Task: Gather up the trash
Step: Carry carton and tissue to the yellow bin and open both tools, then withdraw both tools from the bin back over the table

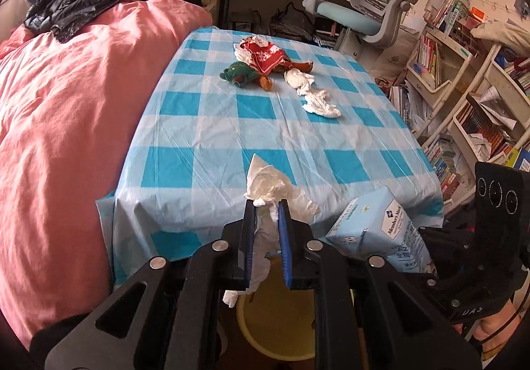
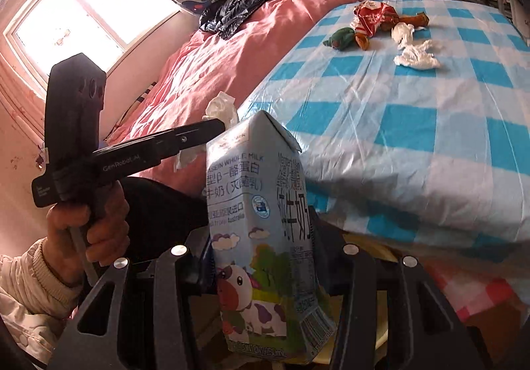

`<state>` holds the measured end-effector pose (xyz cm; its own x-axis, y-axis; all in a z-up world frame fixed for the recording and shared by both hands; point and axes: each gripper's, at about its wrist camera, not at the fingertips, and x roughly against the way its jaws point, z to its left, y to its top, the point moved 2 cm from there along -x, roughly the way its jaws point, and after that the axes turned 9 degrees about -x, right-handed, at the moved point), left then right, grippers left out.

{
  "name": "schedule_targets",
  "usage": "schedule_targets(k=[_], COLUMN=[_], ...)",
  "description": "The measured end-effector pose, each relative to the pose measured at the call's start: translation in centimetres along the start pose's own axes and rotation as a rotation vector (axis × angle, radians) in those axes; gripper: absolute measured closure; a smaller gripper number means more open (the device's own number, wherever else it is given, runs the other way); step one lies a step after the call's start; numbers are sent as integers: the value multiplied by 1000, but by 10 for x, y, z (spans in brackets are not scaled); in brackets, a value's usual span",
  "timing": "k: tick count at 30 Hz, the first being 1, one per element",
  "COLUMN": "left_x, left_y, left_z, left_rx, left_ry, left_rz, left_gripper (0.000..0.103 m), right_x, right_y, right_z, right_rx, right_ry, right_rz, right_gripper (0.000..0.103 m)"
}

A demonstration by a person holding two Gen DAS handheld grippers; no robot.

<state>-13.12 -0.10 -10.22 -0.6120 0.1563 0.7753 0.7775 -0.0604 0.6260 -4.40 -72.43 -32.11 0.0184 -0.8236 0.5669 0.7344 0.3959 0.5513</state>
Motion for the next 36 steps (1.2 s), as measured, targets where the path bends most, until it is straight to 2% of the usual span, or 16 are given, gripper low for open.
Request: schedule_targets(k=[6, 14, 16, 20, 23, 30, 36], left_x=[-5, -12, -15, -12, -7, 0, 19], left_y=[-26, -46, -51, -58, -60, -62, -61], left_z=[-23, -31, -30, -24, -22, -15, -7], left_rx=[-32, -40, -36, -11, -10, 10, 47], left_ry=[-8, -14, -5, 17, 37, 64, 93], left_rz=[39, 85, 100, 85, 61, 42, -34], left_gripper=[90, 89, 84, 60, 52, 40, 31], right_x=[-7, -12, -10, -7, -6, 2, 12], right_y=[-25, -38, -39, -43, -46, -44, -39], right_z=[1, -10, -11, -11, -9, -1, 17], right_rx=[-9, -28, -35, -39, -31, -8, 35], right_ry=[-52, -146, -154, -172, -186, -198, -213], right_rz=[28, 59, 49, 20, 1, -70, -174], right_gripper=[55, 56, 54, 45, 39, 31, 25])
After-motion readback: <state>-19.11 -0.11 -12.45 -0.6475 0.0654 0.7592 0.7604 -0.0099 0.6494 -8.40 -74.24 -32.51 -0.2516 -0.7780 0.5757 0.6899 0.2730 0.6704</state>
